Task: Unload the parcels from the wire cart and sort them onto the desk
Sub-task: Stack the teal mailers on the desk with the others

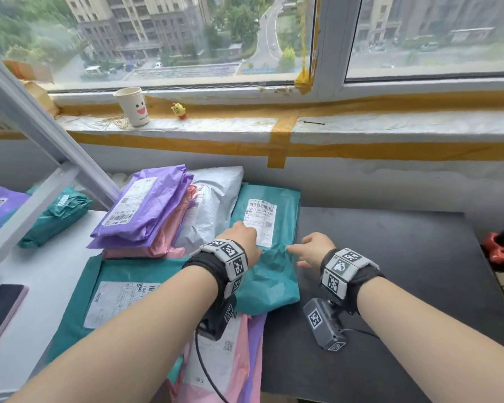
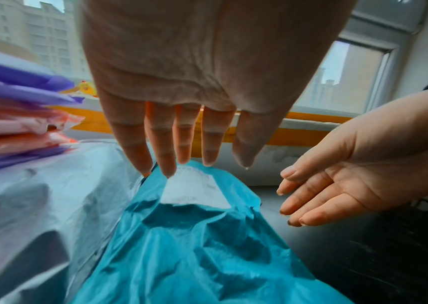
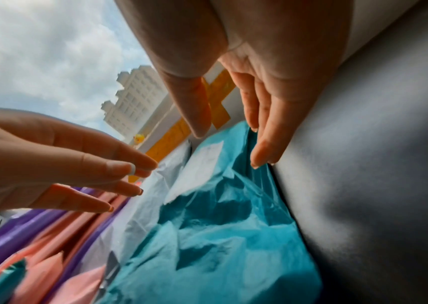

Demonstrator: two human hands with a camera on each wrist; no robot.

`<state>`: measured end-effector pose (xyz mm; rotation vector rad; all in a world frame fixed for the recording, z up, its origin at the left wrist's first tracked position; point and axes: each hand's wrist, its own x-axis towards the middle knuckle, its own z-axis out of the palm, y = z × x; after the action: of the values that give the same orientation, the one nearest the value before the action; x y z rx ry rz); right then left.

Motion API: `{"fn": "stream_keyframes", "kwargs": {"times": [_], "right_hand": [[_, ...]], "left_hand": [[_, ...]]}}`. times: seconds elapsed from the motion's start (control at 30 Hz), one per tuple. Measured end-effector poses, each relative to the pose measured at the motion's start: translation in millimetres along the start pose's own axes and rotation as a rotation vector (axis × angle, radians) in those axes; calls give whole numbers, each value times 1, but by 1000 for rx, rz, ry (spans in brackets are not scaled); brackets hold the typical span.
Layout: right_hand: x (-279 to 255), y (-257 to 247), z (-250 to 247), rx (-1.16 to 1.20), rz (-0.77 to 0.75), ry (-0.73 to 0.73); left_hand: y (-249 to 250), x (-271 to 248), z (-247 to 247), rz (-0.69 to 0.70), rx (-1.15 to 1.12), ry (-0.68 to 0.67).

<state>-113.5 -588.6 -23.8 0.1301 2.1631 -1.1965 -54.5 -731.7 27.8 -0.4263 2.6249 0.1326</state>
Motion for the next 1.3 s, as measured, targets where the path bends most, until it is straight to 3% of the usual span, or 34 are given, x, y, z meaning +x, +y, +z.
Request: {"fn": "stream_keyframes", "kwargs": {"times": [0.33, 0.67, 0.93, 1.1, 1.3], "right_hand": [[-95, 11, -18, 264, -94, 267], [-188, 60, -79, 322, -108, 546], [-255, 137, -142, 312, -4, 766], [-295, 211, -194, 339, 108, 850], [-345, 311, -265, 424, 238, 907]], "left_hand": [[14, -60, -22, 299, 48, 122], [91, -118, -30, 592, 138, 170], [201, -150, -13, 787, 226, 145], [292, -189, 12, 909, 350, 100], [399, -232, 54, 990, 298, 27]]}}
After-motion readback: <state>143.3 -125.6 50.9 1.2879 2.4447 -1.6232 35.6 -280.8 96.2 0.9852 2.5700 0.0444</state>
